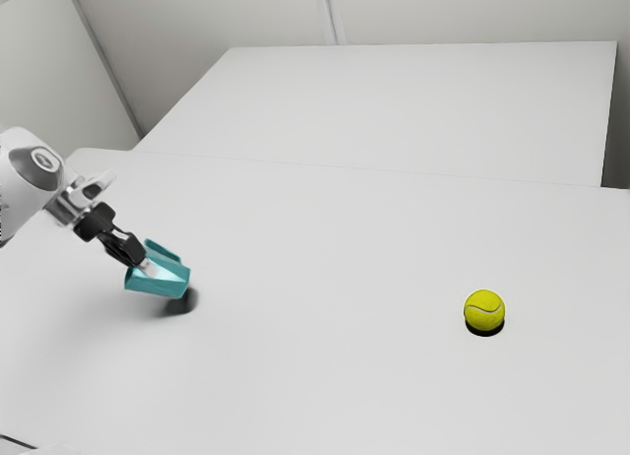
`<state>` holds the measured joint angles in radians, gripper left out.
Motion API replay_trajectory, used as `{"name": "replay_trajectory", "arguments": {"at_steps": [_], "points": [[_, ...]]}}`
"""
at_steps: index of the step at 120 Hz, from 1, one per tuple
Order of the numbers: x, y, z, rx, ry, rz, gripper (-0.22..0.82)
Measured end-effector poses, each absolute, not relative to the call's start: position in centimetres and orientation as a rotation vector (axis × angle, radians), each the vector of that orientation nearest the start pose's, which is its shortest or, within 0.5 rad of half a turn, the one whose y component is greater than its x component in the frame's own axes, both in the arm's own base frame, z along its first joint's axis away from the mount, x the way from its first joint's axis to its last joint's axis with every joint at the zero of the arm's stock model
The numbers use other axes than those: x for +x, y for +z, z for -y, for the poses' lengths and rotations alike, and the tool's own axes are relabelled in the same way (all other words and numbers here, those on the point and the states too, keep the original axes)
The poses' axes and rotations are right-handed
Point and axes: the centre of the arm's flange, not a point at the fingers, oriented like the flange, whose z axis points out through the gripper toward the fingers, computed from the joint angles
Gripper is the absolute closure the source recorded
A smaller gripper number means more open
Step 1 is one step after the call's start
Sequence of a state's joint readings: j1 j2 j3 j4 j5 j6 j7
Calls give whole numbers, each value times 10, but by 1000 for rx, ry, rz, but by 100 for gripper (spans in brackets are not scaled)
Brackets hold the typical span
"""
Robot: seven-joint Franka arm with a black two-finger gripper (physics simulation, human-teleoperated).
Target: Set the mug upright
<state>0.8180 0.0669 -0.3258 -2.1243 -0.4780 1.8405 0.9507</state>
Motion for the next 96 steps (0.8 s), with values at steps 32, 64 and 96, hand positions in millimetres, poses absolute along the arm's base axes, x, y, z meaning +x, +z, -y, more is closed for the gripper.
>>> {"name": "replay_trajectory", "arguments": {"at_steps": [32,64,96], "points": [[486,379,-160,2757,25,474,78],[505,381,-100,2891,-39,562,78],[512,378,-37,2936,-165,547,78]]}}
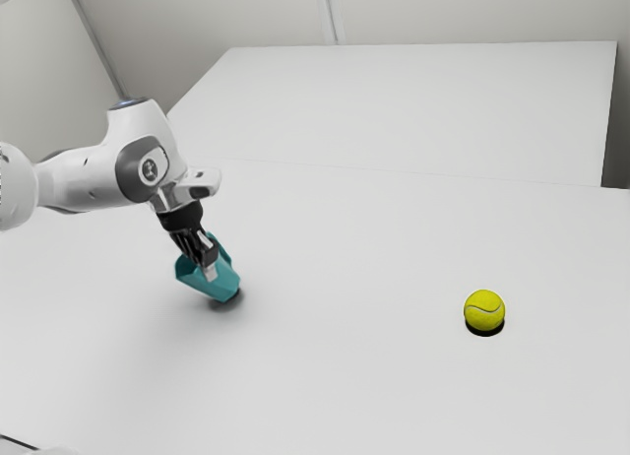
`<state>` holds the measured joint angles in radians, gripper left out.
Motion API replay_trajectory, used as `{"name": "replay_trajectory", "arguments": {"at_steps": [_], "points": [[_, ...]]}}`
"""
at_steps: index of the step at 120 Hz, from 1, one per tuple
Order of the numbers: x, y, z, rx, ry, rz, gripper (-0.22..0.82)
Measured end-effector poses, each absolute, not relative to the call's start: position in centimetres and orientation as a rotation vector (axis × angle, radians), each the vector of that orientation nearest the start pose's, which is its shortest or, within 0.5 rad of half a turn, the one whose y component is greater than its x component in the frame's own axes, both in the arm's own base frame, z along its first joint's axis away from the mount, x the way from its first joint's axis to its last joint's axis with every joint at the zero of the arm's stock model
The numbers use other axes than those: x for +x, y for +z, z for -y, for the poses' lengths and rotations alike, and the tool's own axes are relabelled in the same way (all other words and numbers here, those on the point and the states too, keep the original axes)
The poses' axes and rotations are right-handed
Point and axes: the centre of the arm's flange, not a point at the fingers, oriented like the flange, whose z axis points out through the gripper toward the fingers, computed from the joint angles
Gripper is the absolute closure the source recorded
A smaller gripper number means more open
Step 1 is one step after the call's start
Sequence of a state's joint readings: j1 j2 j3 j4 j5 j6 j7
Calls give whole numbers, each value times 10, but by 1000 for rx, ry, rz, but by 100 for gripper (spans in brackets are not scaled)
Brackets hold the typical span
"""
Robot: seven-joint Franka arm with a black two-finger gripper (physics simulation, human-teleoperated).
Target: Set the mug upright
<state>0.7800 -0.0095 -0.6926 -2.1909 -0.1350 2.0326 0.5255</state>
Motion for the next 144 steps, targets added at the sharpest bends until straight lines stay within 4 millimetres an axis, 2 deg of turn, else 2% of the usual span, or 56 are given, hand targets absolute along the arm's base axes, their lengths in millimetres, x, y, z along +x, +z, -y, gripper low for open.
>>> {"name": "replay_trajectory", "arguments": {"at_steps": [26,36,42,53,59,73,90,114,133,144], "points": [[517,378,9,-3202,260,-599,78],[521,378,20,-3188,292,-601,78],[525,378,15,-3186,309,-567,78],[532,375,-19,-3196,348,-443,78],[535,374,-27,-3188,372,-409,78],[544,371,-14,-3154,427,-418,78],[553,361,-15,-3139,494,-382,78],[559,355,-1,-3103,557,-359,78],[558,351,7,-3086,589,-332,62],[557,364,9,-3069,558,-303,56]]}}
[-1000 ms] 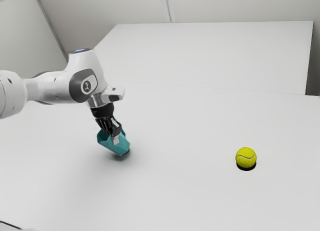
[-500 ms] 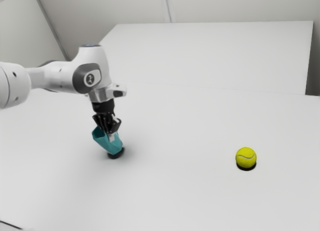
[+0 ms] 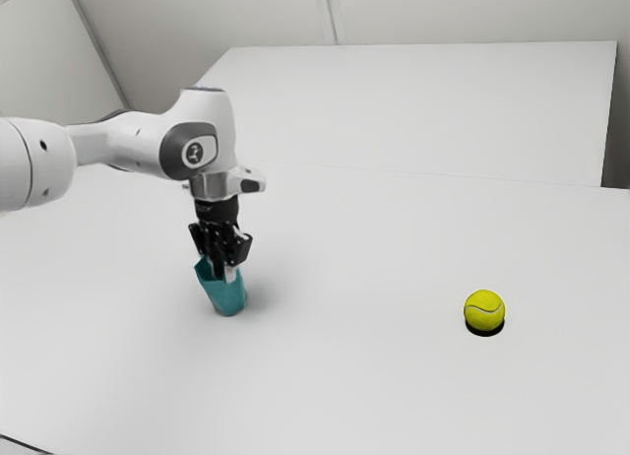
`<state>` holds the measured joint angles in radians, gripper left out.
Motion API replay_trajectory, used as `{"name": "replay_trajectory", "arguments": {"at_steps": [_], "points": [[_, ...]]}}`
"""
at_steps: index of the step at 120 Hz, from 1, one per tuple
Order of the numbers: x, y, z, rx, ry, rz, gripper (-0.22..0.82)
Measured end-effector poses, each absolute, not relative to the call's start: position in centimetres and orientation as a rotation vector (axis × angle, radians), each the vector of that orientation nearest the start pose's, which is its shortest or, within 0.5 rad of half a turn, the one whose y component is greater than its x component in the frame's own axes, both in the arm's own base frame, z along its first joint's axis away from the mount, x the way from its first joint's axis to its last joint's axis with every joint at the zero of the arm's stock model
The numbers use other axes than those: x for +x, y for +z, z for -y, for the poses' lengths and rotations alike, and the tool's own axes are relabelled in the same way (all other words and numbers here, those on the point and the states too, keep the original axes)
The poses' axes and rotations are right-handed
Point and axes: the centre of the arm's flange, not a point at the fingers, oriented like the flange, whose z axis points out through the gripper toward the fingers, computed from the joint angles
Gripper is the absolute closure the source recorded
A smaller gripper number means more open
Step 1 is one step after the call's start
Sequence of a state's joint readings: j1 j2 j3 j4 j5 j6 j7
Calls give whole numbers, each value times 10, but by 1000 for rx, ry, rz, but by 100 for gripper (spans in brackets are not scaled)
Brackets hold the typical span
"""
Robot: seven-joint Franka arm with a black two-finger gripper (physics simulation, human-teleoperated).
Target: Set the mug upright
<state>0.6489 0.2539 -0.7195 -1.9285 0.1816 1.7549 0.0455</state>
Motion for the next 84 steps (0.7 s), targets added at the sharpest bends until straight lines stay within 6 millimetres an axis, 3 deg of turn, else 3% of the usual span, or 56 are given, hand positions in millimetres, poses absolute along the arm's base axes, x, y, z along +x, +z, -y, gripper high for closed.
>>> {"name": "replay_trajectory", "arguments": {"at_steps": [23,44,52,66,84], "points": [[554,431,12,-3012,403,-220,48],[540,473,20,-2974,337,-168,45],[540,488,27,-2984,303,-165,35],[553,547,39,-3015,123,-164,20],[562,610,55,-3056,-52,-189,10]]}}
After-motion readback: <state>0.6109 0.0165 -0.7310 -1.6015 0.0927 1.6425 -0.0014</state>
